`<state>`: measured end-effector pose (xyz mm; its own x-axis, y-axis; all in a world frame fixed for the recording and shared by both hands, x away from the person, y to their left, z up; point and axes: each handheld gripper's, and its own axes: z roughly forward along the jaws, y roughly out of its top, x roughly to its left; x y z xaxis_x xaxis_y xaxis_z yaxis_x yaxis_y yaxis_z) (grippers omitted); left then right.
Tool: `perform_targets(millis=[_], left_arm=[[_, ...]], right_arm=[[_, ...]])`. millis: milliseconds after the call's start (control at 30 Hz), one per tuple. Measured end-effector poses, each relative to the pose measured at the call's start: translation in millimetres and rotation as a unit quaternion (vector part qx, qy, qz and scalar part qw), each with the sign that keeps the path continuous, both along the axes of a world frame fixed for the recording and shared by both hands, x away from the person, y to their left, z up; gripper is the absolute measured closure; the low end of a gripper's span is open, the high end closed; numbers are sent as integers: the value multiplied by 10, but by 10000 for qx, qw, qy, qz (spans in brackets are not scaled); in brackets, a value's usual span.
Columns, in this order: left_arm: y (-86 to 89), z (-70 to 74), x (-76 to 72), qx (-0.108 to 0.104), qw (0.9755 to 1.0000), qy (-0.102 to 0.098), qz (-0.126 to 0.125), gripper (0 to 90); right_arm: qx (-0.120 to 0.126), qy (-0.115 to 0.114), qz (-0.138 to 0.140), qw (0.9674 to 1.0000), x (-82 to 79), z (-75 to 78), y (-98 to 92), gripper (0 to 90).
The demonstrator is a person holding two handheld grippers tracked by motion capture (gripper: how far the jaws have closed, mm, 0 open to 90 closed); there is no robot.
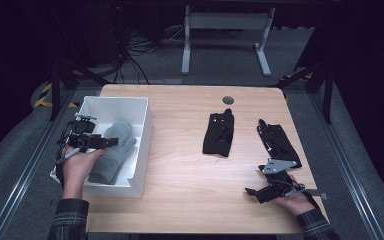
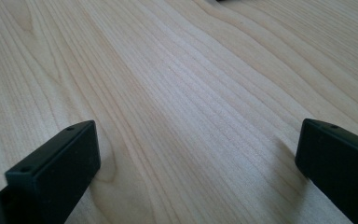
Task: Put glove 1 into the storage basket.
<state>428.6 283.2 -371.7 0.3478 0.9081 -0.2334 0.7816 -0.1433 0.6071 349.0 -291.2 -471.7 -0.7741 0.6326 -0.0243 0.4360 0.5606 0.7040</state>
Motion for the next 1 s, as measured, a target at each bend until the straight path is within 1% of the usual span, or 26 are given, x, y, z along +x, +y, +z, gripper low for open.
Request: perform_targets(millis=[33, 67, 100, 133, 233, 267, 300, 333, 367, 433, 467, 500, 567, 600, 633, 700, 733, 767, 800, 900, 1000], left_arm=[[-31, 95, -32, 4, 9999, -116, -95, 199], [-31, 95, -32, 4, 9999, -116, -95, 196], [-79, 179, -69, -110, 9994, -250, -215, 196], [-79, 179, -69, -110, 9994, -250, -215, 196], [-180, 294, -116, -207, 9981, -403, -413, 190], [-265, 365, -140, -201, 9971, -493, -545, 179], [-308, 401, -150, -213, 9964, -524, -636, 177], [-308, 401, -150, -213, 9964, -524, -636, 174], [-357, 433, -162, -224, 9958, -558, -691, 174], [-509, 520, -193, -215, 9936, -651, -900, 165], [-509, 520, -193, -215, 9936, -651, -900, 164], [-567, 540, -205, -227, 9929, -687, -943, 163], [-709, 570, -226, -252, 9908, -736, -1108, 161], [-794, 587, -239, -230, 9896, -749, -1206, 156], [-847, 597, -247, -223, 9890, -757, -1251, 153], [-987, 616, -264, -238, 9872, -787, -1368, 148], [-1091, 627, -277, -235, 9861, -756, -1458, 146], [-1143, 627, -281, -254, 9853, -781, -1501, 140], [-1222, 635, -294, -261, 9837, -773, -1600, 140], [-1392, 650, -329, -221, 9806, -798, -1775, 136], [-1594, 642, -367, -237, 9768, -854, -1952, 136]], right_arm=[[0, -1, 0, 10000, 0, 0, 0, 0], [0, -1, 0, 10000, 0, 0, 0, 0], [-1, -1, -1, 10000, 0, 0, 0, 0], [-1, -1, -1, 10000, 0, 0, 0, 0], [-1, -2, -1, 10000, 0, 0, 0, 0], [-1, -1, -1, 10000, 0, 0, 0, 0], [0, 0, -2, 10000, 0, 0, 0, 0], [-1, 0, -2, 10000, 0, 0, 0, 0], [-1, 0, -2, 10000, 0, 0, 0, 0], [-1, 0, -2, 10000, 0, 0, 0, 0], [-1, 0, -2, 10000, 0, 0, 0, 0], [-1, 0, -2, 10000, 0, 0, 0, 0], [-1, 0, -1, 10000, 0, 0, 0, 0], [-1, 0, -2, 10000, 0, 0, 0, 0], [-2, 1, 0, 10000, 0, 0, 0, 0], [-2, -1, -2, 10000, 0, 0, 1, 0], [-2, 0, -2, 10000, -1, 0, 1, 0], [-2, 1, -1, 10000, 0, 0, 0, 0], [-2, 1, -1, 10000, 0, 0, 0, 0], [-2, -1, -4, 10000, -1, 0, 1, 0], [-3, -2, -2, 10000, 0, 0, 1, 0]])
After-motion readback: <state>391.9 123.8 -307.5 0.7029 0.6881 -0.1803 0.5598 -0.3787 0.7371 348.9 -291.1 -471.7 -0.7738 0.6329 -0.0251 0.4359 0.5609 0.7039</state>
